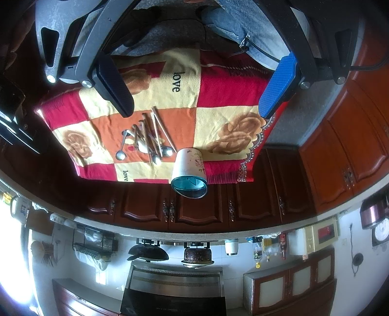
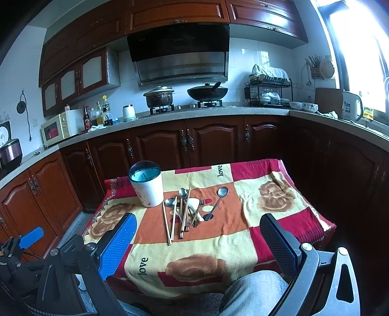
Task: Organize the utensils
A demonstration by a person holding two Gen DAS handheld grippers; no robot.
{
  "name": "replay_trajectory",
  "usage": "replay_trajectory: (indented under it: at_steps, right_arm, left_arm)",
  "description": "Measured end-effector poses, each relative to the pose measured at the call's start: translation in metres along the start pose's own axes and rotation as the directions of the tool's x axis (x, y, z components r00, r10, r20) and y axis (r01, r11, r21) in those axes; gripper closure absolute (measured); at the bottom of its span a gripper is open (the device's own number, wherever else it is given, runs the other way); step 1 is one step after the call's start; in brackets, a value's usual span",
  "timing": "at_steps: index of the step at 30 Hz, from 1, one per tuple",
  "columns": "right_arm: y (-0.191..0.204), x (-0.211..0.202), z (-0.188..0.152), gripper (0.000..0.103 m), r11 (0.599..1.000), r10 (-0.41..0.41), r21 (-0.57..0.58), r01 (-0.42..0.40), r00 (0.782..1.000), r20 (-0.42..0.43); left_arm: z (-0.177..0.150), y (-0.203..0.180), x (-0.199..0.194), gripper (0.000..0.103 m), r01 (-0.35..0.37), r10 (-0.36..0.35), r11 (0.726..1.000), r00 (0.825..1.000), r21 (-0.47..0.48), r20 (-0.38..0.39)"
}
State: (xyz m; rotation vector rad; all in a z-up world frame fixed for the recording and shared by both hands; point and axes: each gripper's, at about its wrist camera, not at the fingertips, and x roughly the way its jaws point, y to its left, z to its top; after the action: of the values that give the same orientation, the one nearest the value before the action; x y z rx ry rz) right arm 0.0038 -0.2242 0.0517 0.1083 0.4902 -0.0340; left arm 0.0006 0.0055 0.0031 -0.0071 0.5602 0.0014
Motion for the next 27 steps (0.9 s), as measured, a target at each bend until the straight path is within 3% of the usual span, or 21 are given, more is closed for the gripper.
replay_trajectory:
  at_steps: [27]
  right_arm:
    - [0.0004, -0.0065, 0.0021, 0.002, 1.000, -0.011, -0.009, 0.011, 1.000, 0.015]
  left_arm:
    - [-0.0023, -0.0004, -0.0002, 0.000, 0.004, -0.004, 1.000, 1.000, -0.003, 0.001]
